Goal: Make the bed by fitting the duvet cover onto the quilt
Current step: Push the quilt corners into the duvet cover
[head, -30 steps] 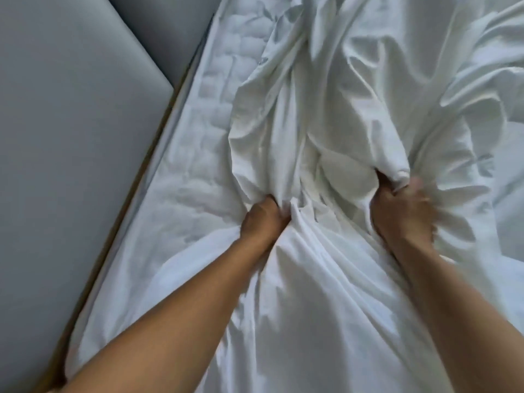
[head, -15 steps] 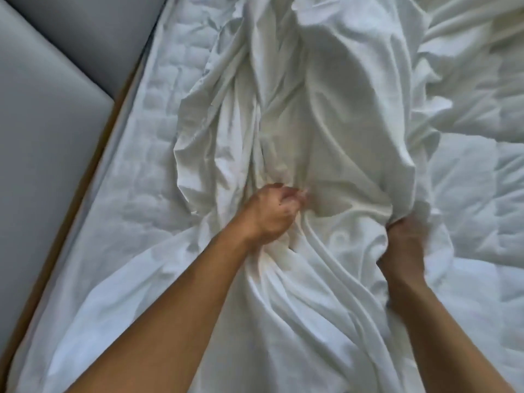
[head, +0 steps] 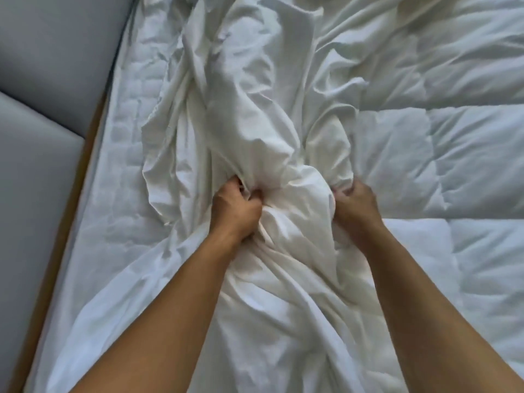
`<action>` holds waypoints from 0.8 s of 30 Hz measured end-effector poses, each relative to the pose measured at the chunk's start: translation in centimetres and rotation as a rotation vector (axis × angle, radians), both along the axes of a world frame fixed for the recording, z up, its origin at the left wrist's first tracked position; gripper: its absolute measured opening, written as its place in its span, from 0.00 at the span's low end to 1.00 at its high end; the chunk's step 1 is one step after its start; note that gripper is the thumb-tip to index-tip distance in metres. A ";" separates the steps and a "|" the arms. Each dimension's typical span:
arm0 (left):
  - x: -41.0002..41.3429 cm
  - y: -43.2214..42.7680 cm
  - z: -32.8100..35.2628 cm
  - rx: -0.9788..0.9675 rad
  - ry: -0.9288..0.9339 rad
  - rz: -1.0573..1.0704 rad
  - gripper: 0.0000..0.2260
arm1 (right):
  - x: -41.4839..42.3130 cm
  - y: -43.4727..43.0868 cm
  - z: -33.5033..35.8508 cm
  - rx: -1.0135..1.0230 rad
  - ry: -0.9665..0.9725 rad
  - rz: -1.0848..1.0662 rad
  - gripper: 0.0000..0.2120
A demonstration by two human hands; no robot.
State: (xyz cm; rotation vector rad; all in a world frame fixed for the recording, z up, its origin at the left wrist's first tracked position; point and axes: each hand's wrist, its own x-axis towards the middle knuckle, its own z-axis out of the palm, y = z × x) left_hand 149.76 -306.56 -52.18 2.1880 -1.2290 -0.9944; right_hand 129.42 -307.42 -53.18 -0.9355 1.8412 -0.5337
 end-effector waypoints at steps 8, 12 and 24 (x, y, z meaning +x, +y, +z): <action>1.9 2.0 4.1 -0.488 -0.342 0.092 0.12 | 7.3 0.8 0.5 -0.053 0.227 0.709 0.17; -2.4 -1.2 4.0 0.017 -0.359 -0.326 0.30 | 4.4 0.4 0.8 -0.170 -0.523 0.423 0.11; -1.0 -2.4 2.0 -0.033 -0.003 -0.125 0.16 | 4.3 -1.0 -4.8 -0.426 0.311 0.308 0.39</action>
